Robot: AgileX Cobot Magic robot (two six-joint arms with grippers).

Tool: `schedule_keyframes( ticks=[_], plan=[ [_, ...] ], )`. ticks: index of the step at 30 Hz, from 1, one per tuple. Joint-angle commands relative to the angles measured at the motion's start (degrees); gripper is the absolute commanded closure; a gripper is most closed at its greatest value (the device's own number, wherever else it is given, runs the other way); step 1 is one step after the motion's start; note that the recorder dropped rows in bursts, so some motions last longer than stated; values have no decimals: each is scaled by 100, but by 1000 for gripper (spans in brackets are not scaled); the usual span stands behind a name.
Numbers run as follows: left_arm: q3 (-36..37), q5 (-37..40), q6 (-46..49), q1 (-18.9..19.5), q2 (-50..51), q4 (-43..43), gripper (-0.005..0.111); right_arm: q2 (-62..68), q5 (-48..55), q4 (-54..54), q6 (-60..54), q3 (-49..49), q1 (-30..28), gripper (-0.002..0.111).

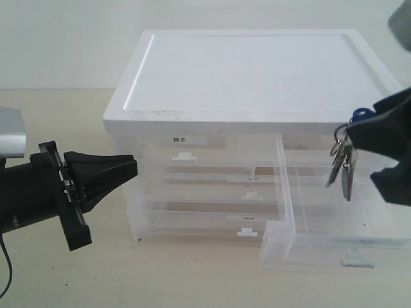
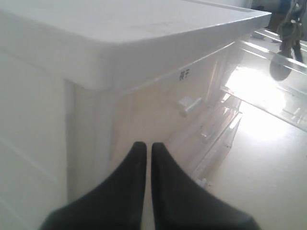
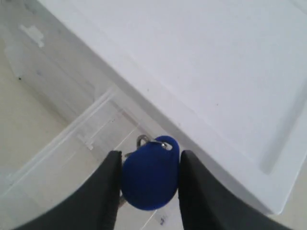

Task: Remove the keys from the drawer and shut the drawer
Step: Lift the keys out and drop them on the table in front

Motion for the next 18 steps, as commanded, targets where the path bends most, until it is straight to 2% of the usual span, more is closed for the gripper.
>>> schedule_keyframes(
  ticks=[1, 6, 11, 18],
  plan=[
    [-25, -53, -71, -49, 20, 57, 102, -157, 41, 150, -280, -404, -2, 108],
    [-25, -53, -71, -49, -99, 203, 102, -157, -192, 481, -568, -637, -2, 108],
    [79, -53, -203, -49, -950, 594, 102, -126, -559, 547, -639, -756, -2, 108],
    [682, -53, -202, -49, -2439, -159, 102, 557, -1085, 1508, -1365, -784, -2, 108]
  ],
)
